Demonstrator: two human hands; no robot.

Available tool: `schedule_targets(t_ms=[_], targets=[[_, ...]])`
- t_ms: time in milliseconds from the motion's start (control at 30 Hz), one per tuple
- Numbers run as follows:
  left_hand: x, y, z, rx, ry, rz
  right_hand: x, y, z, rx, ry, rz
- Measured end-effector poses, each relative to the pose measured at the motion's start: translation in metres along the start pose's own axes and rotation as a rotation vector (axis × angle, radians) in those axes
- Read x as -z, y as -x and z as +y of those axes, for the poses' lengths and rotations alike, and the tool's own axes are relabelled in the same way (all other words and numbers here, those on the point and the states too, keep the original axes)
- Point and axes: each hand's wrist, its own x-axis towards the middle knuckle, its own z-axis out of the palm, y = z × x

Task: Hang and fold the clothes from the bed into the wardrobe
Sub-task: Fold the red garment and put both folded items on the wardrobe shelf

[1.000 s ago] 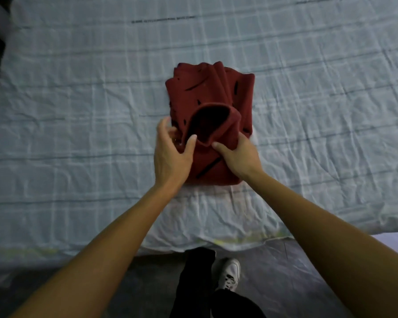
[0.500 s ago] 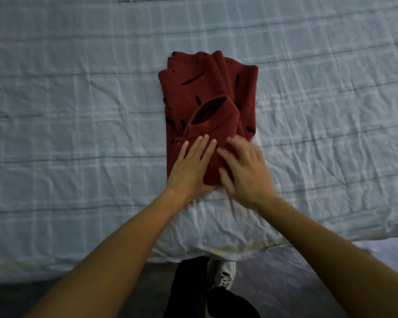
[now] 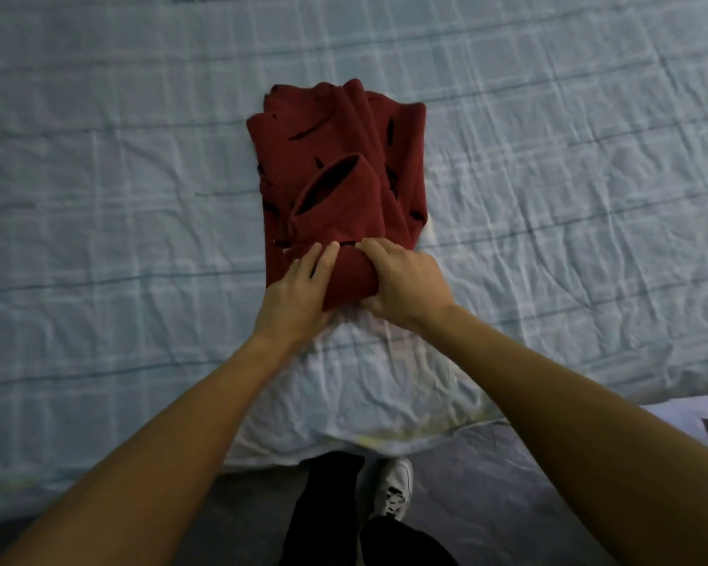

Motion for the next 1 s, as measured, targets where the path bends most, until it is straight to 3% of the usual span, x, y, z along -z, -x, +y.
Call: schedule_targets(t_ms=[100,333,433,533,667,733,800,867,900,1000], targets=[[0.014,0.023,-0.001,-0.023,0.030,-0.062,0.009,0.019,-0.013,0.014,-0.017,-0.022],[0.084,0.086,0.044,-0.024,0.118,-0.516,0.070,0.087,-0.050,-0.064,-0.085,-0.436],[0.119,0.076,0.058,-0.032,0.159,-0.665,0.102,0.089,-0.055,-0.098,-0.116,-0.583],[0.143,0.040,0.059,-0.002,0.182,-0.730,0.121,0.064,-0.049,-0.155,-0.191,-0.609],[0.162,-0.016,0.048,0.062,0.100,-0.584,0.132,0.015,-0.023,-0.308,-0.386,-0.566],[0.157,-0.034,0.044,0.062,0.013,-0.340,0.133,-0.006,-0.005,-0.386,-0.454,-0.529],[0.140,-0.039,0.044,-0.053,-0.020,-0.028,0.130,-0.024,0.011,-0.429,-0.474,-0.489],[0.113,-0.030,0.046,-0.185,-0.003,0.162,0.124,-0.039,0.021,-0.440,-0.470,-0.443],[0.096,-0.021,0.047,-0.232,-0.005,0.143,0.120,-0.045,0.025,-0.440,-0.476,-0.433],[0.051,0.002,0.043,-0.248,-0.090,-0.145,0.104,-0.058,0.041,-0.475,-0.472,-0.431]])
